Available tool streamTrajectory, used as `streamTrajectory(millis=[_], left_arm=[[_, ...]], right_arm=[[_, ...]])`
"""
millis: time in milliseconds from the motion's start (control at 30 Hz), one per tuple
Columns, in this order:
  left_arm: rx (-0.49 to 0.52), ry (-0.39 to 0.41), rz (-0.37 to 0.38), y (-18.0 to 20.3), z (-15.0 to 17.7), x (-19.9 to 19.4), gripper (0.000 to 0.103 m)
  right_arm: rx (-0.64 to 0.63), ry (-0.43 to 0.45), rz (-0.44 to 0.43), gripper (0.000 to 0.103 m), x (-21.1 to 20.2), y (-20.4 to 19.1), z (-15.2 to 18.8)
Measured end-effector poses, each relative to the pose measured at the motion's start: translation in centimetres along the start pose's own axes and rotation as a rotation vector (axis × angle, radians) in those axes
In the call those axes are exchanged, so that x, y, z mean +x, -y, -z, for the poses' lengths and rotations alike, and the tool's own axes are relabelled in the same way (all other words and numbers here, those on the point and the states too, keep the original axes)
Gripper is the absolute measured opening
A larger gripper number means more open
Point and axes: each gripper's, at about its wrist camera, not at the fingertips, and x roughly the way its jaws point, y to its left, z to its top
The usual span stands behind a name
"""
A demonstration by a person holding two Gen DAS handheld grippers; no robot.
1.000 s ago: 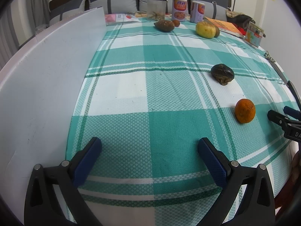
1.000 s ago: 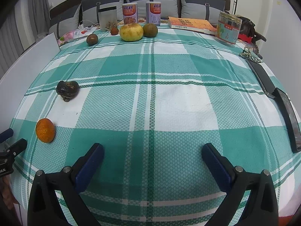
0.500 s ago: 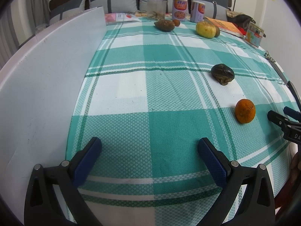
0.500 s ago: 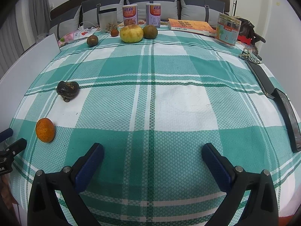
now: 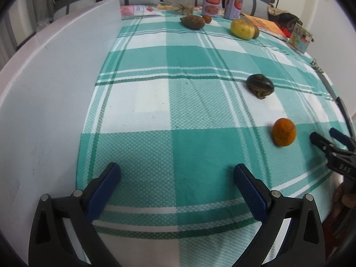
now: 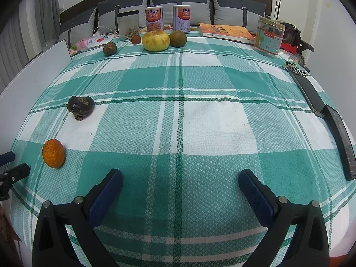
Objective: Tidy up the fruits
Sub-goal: 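Reach the left tool to the sweet potato and close on it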
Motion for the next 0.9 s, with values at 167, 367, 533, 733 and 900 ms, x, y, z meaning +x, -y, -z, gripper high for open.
streamTrajectory(millis=[167,367,533,733,900], left_arm=[[0.009,0.002,0.051,0.7,-0.9,-0.8,0.101],[-0.007,0.020,0.140,1.1,-4.6,-2.2,0.101],[-0.050,0.038,0.187,0.7,-9.8,-2.0,0.101],[-0.136,0.034,0.213,0.0,-20.4,1.6,0.101],[-0.181,-0.025,0.189,0.2,-27.1,7.8,0.100]], right_arm=[[0.000,0.000,0.000,0.103,0.0,0.0,0.0],[-0.001,0.001,0.000,0.103,0.0,-0.1,0.1],[-0.001,0.001,0.000,0.103,0.0,-0.1,0.1],[0.000,0.001,0.001,0.103,0.0,-0.1,0.1],[-0.001,0.001,0.001,0.103,0.0,-0.1,0.1]])
